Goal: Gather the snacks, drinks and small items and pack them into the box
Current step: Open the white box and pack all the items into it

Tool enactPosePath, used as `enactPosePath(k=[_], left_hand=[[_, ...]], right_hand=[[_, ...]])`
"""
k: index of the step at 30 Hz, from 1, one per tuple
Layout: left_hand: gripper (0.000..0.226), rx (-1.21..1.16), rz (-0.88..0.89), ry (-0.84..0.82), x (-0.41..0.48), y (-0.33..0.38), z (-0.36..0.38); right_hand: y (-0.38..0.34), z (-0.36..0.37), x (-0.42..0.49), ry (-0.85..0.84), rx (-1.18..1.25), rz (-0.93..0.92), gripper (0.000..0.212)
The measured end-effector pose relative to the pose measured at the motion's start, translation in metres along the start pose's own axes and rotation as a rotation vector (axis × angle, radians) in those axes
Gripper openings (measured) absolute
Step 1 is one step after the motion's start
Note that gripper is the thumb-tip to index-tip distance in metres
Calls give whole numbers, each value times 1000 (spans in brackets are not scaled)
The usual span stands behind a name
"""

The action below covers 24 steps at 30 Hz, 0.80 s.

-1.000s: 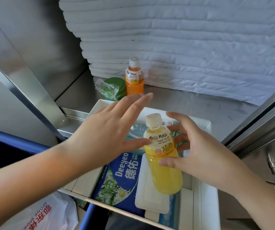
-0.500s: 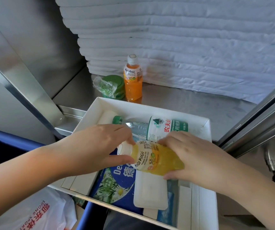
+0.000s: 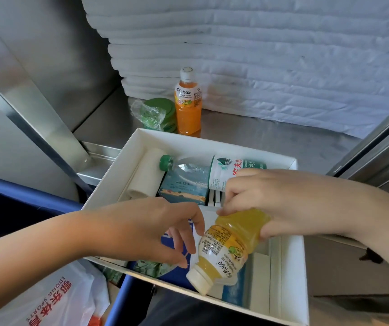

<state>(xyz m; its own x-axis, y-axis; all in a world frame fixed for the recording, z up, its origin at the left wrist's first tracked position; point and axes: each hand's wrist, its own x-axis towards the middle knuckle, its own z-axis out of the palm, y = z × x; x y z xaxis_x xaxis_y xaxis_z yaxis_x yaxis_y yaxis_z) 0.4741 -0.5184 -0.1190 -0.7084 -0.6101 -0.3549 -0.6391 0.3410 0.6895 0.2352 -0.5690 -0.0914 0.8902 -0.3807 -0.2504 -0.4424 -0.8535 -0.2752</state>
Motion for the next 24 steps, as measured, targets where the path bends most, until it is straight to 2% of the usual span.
enactPosePath(k=[3, 5, 7, 10, 12, 15, 18, 22, 24], left_hand=[[34, 210, 108, 80, 3, 3, 4], [38, 459, 295, 208, 6, 6, 5], [39, 598, 453, 302, 9, 9, 5], [29, 743, 632, 339, 18, 13, 4], [29, 822, 714, 352, 23, 17, 4], [30, 866, 759, 372, 35, 24, 9], [33, 895, 765, 360, 46, 26, 14], [33, 793, 693, 258, 47, 28, 19], [33, 776, 651, 265, 49, 36, 25]], right_hand=[[0, -6, -1, -5, -11, -10, 60], [0, -9, -1, 1, -5, -19, 60], [0, -12, -1, -7, 23, -31, 55], [-2, -14, 2, -27, 42, -37, 44], [-4, -16, 6, -84, -35, -5, 46], [-3, -18, 11, -202, -189, 7, 51], [-2, -17, 10, -268, -205, 15, 46], [-2, -13, 8, -352, -226, 30, 47], [-6, -15, 9, -400, -253, 41, 52]])
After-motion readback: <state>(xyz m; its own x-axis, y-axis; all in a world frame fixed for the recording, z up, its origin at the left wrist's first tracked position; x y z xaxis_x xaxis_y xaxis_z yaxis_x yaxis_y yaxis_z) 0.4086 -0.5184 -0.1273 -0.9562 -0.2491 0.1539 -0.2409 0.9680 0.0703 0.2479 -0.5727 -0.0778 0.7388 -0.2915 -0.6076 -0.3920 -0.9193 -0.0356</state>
